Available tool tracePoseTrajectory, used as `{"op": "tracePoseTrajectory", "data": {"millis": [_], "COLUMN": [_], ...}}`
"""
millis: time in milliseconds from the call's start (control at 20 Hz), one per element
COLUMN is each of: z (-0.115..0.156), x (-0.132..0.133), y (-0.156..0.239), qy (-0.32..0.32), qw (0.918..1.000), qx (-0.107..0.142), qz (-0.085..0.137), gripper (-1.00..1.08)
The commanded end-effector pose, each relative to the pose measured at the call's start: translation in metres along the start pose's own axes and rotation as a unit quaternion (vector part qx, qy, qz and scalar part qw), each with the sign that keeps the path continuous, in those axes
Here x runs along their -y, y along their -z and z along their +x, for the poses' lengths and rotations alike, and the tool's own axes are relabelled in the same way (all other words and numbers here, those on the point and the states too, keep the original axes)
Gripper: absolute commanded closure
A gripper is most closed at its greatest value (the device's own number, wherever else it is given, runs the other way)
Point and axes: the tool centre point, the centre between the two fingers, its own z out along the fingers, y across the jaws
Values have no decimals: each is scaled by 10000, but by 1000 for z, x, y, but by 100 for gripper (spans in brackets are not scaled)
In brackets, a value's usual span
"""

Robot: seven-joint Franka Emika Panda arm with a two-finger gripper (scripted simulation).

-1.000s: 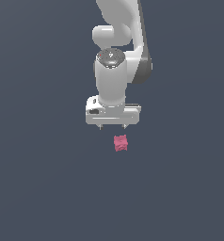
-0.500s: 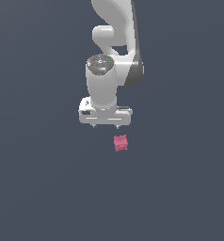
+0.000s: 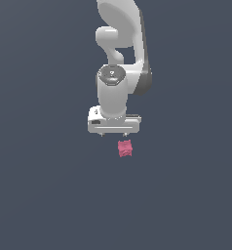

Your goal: Pick up the object and move it to a goal position.

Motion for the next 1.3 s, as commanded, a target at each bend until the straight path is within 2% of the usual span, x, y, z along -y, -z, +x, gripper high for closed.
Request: {"op": "tracePoseTrajectory", "data": {"millis": [0, 250, 500, 850, 1250], "z": [2, 5, 5, 5, 5], "x": [12, 38, 52, 54, 54], "y": [-13, -42, -57, -62, -99], "qy": [159, 512, 701, 717, 728], "qw": [9999, 9986, 9975, 9974, 9973], "qx": [-23, -89, -124, -119, -127], "qz": [-12, -25, -23, -21, -22], "gripper": [-92, -92, -92, -92, -92]}}
